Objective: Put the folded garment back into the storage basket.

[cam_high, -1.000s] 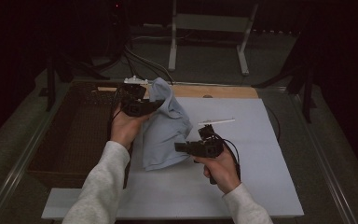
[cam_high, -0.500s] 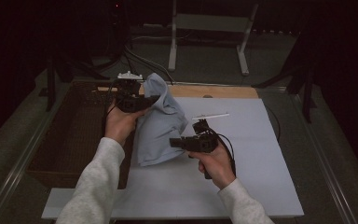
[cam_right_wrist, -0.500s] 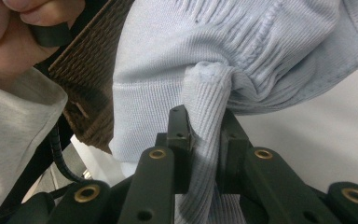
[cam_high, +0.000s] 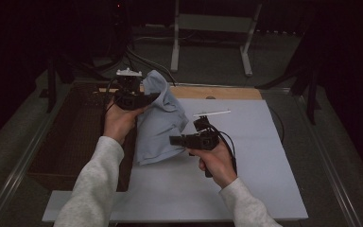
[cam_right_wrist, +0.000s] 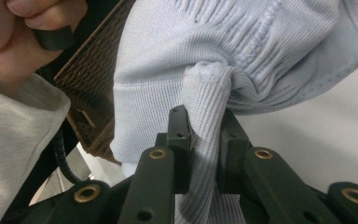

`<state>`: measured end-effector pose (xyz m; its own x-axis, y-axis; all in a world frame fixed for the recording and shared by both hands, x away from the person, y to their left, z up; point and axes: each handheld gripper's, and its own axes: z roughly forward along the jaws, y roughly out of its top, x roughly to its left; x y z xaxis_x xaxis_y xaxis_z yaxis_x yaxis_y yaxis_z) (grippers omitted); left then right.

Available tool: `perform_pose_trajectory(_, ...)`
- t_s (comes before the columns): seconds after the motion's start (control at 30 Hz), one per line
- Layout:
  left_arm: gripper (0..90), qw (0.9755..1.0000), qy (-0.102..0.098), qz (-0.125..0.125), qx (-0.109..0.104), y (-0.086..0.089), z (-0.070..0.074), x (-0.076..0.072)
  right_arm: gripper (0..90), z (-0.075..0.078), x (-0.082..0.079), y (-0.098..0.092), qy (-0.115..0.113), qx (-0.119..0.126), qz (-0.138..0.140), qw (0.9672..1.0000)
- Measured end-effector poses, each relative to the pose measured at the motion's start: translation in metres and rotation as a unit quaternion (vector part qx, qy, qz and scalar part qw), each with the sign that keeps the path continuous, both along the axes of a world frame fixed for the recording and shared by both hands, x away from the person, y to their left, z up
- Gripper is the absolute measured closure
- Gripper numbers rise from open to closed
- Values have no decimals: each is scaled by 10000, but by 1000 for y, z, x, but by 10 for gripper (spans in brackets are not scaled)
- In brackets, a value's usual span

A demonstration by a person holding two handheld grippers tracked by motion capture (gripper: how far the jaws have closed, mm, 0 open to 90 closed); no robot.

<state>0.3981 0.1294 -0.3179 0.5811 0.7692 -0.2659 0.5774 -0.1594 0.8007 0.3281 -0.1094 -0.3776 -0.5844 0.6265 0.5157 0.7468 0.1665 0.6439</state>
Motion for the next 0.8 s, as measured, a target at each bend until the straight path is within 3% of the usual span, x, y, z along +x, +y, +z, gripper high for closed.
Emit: perform_pose_trajectory(0.8,828,10000,-32,22,-10,13,8,7,794,12,6,19,-35,42,-14,10000)
